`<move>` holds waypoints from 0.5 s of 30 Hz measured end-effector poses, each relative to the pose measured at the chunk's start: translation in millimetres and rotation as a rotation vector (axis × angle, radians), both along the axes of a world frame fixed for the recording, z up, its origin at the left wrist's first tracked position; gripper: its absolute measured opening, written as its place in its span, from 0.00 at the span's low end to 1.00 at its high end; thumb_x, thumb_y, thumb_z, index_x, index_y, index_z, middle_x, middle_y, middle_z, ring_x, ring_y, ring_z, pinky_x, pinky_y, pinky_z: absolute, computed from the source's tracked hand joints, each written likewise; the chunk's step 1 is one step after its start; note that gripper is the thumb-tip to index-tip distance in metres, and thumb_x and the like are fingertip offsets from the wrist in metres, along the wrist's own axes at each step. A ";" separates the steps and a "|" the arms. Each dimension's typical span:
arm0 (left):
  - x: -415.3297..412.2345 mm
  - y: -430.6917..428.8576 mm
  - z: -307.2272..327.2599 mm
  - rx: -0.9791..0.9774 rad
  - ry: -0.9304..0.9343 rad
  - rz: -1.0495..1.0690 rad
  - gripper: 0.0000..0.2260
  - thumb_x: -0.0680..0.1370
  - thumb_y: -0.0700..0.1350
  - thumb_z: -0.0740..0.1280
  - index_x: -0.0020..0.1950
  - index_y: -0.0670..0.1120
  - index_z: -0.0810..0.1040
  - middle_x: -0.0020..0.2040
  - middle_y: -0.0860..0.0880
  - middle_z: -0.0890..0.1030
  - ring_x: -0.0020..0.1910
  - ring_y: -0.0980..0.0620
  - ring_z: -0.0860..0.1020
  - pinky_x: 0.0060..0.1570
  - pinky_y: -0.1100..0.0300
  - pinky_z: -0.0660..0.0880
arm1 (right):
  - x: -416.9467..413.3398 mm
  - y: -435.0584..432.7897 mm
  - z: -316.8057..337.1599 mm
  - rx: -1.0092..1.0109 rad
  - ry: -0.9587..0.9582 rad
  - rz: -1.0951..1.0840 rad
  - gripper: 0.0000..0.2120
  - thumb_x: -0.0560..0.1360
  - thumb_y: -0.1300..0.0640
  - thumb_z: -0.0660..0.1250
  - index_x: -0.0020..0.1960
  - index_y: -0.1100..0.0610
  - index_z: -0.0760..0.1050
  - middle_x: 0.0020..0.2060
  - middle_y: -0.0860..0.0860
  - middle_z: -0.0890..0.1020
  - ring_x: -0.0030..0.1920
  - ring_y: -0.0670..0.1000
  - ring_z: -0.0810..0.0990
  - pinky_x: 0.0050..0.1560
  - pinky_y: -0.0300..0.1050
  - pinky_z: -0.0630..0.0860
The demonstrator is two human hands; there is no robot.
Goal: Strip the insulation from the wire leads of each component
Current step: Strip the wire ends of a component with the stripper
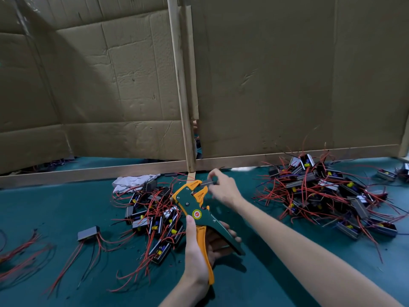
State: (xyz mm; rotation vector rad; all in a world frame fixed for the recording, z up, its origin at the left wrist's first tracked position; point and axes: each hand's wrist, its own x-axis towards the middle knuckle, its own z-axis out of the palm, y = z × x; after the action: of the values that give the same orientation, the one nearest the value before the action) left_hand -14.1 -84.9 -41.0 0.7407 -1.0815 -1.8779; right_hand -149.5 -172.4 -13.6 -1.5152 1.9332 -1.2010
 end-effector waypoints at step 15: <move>4.8 12.3 -4.4 -0.093 0.052 0.122 0.36 0.71 0.68 0.50 0.39 0.40 0.84 0.41 0.34 0.82 0.42 0.34 0.82 0.37 0.51 0.80 | -65.3 105.7 -2.4 0.060 -0.274 0.286 0.03 0.79 0.59 0.64 0.49 0.54 0.77 0.38 0.47 0.80 0.36 0.41 0.73 0.39 0.33 0.68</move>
State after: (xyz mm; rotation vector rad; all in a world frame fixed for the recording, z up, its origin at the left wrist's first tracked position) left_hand -9.3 -72.6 -45.5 0.6854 -1.0601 -1.7233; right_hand -214.8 -66.7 -16.0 -1.4518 1.5059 -1.1443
